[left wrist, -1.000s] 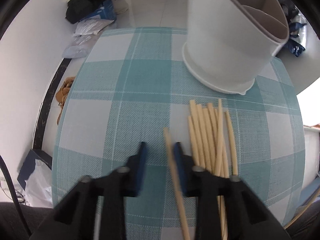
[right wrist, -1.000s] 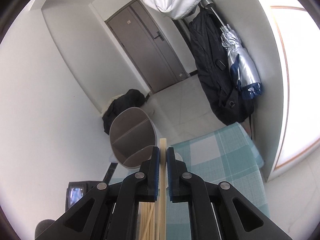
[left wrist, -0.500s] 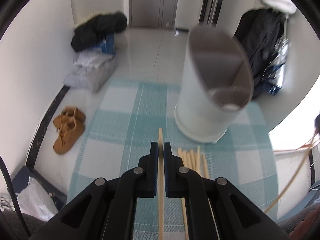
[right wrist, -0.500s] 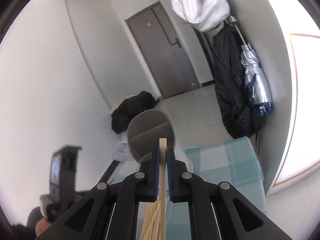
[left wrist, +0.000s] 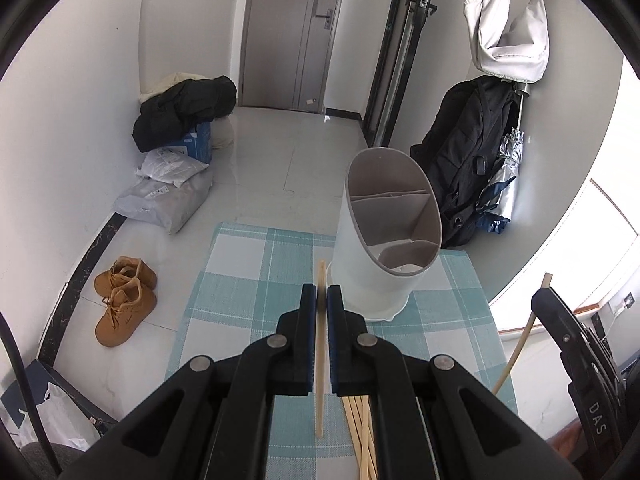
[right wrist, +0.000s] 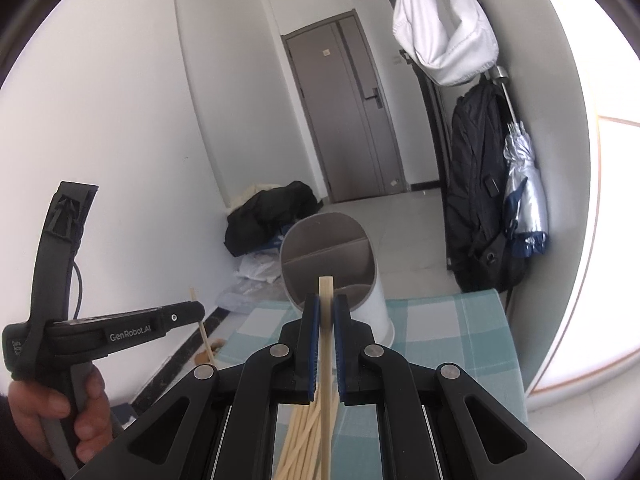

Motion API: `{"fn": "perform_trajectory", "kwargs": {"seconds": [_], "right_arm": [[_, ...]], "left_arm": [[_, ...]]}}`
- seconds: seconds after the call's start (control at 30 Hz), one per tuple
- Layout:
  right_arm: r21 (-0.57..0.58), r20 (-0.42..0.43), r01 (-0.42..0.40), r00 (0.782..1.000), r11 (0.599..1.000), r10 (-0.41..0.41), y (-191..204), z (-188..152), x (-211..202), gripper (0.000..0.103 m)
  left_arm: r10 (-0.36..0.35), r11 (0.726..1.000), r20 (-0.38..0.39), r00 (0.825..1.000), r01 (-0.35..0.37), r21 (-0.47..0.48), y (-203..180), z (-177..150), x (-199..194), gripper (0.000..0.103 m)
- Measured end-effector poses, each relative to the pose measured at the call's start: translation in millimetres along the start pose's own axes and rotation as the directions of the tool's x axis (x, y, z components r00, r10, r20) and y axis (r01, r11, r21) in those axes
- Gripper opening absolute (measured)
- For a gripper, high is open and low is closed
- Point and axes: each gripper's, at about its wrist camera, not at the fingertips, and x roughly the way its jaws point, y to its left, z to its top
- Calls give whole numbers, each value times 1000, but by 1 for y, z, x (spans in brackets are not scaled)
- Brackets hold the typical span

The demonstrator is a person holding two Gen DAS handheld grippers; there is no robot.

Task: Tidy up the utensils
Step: 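Raise both held chopsticks up over the white utensil holder's opening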

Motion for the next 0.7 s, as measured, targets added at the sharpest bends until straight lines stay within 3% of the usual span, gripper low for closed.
{"fn": "perform_trajectory", "kwargs": {"seconds": [0.13,0.43,0.7], "right_arm": [[-6,13,5,1000,1000,-5,4,6,2,6],[6,22,-4,1000,1000,3,6,24,7,7],[8,80,-2,997,1000,2,1,54,13,6]], "left_arm": [[-21,1000,-26,999,21,-19,4,3,-3,1],[-48,998,-92,995,51,30,-3,17,-9,1],[-95,992,-87,992,102,80,-8,44,-27,1]]}}
